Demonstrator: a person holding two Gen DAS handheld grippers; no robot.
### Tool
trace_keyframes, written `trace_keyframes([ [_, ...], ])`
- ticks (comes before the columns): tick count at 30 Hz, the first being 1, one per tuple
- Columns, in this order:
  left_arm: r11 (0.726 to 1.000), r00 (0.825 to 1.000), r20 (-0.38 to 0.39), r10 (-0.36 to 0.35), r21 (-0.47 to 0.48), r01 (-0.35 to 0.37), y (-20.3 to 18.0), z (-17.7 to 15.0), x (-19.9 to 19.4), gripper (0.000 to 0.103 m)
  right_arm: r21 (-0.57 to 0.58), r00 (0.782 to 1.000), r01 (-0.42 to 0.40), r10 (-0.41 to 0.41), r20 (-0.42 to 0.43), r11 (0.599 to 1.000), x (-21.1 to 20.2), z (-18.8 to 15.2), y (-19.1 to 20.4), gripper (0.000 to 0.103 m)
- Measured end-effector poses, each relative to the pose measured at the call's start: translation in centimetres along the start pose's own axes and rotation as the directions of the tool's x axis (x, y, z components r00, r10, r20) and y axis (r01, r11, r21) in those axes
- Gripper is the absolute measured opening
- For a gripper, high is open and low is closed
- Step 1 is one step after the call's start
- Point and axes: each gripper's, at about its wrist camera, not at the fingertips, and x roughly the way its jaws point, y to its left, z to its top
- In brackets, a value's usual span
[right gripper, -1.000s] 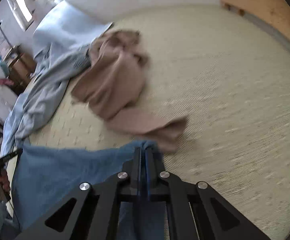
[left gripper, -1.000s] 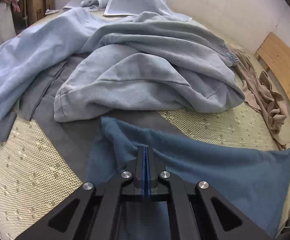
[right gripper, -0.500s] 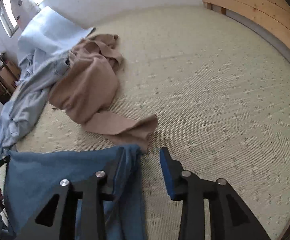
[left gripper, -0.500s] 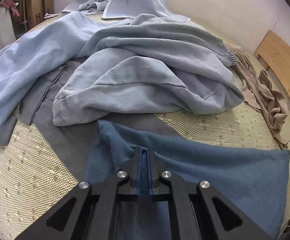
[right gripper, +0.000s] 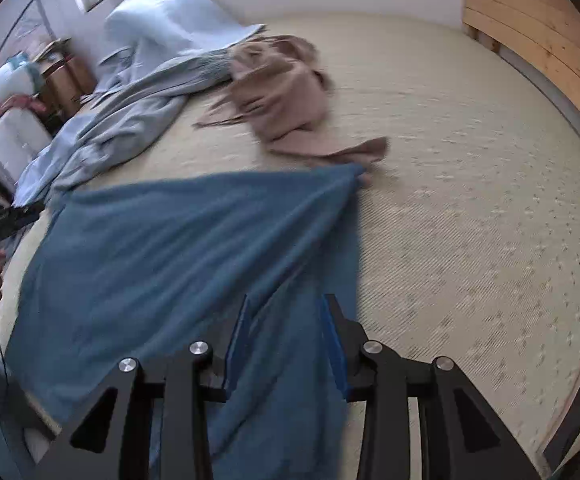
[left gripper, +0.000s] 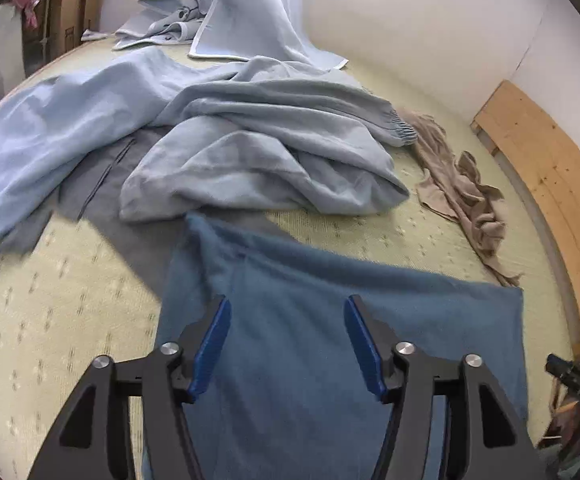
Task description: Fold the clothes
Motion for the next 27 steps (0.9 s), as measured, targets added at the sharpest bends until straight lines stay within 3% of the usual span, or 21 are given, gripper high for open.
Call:
trace_keyframes([
  [4,0.998,0.999,-0.027,0.020,-0.051,-0.022,2.1,-2.7,-1.9,0.078,-0.075,0.997,-0.073,0.073,-0.010,0.995,-0.6,-2.4,5.0,0.043],
  [8,0.986,0.998,-0.061,0.008,-0.167,-0.018,5.1,-5.6,-3.6,0.078,-0.154,0.990,-0.142,0.139,-0.030,0.978,-0.5,-4.6,9.9,0.044],
  [17,0.975,0.976,-0.184,0.116,-0.166,-0.147,8.0,-10.5,-3.9,0.078,-0.258,0.969,-0.232,0.200,-0.146,0.938,0.6,-8.8,17.0,0.045],
  [23,0.963,0.981,-0.187,0.047,-0.253,-0.094,9.6,-13.0,-6.1,0.078,-0.265,0.967,-0.247,0.219,-0.133,0.932,0.7,-9.3,19.2,0.048],
  [27,0.929,0.980,-0.181,-0.087,-0.371,0.014,10.4,-15.2,-7.8,0.078,-0.261,0.957,-0.288,0.274,-0.089,0.921,-0.4,-9.0,20.1,0.049],
])
